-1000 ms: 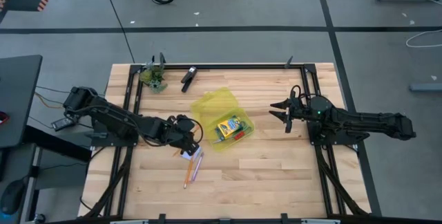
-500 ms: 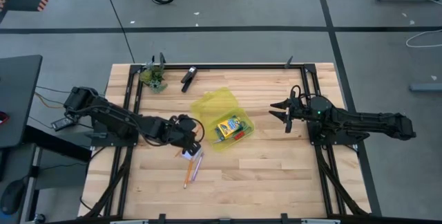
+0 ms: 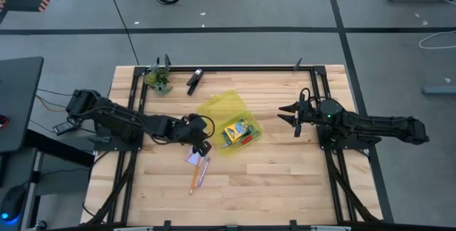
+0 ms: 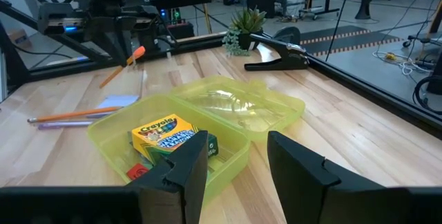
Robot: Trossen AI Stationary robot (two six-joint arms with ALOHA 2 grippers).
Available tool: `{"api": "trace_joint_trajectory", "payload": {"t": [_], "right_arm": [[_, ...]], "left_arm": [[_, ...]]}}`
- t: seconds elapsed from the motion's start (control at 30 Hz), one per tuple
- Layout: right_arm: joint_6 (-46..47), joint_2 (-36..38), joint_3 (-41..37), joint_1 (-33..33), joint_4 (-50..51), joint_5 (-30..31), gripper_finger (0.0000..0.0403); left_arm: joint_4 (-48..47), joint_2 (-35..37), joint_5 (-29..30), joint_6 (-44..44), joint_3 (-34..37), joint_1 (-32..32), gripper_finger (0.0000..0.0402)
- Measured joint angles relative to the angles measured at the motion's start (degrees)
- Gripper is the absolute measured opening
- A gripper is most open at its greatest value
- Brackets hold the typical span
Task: Pack school essentials
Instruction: Put the left orange pencil into the yellow supply box
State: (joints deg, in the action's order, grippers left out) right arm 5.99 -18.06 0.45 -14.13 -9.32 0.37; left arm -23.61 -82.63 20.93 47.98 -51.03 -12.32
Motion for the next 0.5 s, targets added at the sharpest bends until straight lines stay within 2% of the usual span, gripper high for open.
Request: {"api": "trace_joint_trajectory", "payload": {"t": [0.5], "right_arm": [[-0.01, 0.00, 0.00, 0.00, 0.02, -0.01, 0.0157]], "left_arm": [[2.76, 0.00, -2.19, -1.85, -0.05, 1.30, 0.0026]]}}
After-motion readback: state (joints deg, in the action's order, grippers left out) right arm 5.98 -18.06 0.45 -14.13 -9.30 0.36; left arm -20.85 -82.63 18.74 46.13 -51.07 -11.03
